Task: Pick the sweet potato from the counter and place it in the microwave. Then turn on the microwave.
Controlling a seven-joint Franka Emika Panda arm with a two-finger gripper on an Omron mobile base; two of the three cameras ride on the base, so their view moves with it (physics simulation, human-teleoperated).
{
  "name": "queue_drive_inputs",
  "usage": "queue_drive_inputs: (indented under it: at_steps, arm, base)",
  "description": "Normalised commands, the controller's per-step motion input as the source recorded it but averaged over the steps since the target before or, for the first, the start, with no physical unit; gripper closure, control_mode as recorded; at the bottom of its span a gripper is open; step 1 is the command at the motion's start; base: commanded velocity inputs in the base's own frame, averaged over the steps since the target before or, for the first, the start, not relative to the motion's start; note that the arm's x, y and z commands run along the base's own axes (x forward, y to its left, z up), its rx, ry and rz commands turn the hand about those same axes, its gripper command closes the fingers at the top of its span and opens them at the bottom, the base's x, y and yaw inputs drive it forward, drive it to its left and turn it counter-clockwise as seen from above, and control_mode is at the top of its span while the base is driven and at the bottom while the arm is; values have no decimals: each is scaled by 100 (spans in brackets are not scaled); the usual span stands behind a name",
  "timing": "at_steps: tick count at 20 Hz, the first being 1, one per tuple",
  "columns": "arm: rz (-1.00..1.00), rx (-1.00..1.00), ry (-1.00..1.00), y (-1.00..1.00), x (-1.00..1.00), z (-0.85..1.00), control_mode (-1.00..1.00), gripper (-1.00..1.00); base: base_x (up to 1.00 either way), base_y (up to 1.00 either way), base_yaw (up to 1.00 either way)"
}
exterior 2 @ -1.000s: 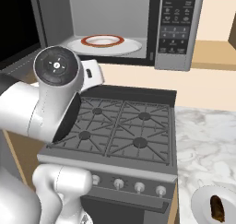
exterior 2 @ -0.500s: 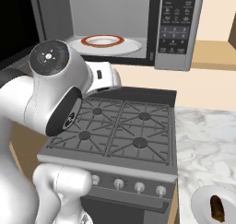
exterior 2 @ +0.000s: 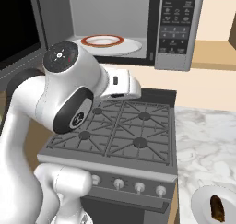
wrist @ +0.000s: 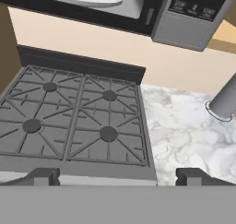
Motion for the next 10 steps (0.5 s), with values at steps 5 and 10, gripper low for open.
queue_drive_inputs:
  at_steps: [5, 10]
  arm:
    - [-16, -3, 3, -46, 3, -25, -100, -100]
    - [-10, -3, 1, -36, 1, -28, -100, -100]
  base:
    - [0, 0, 0]
    - [0, 0, 0]
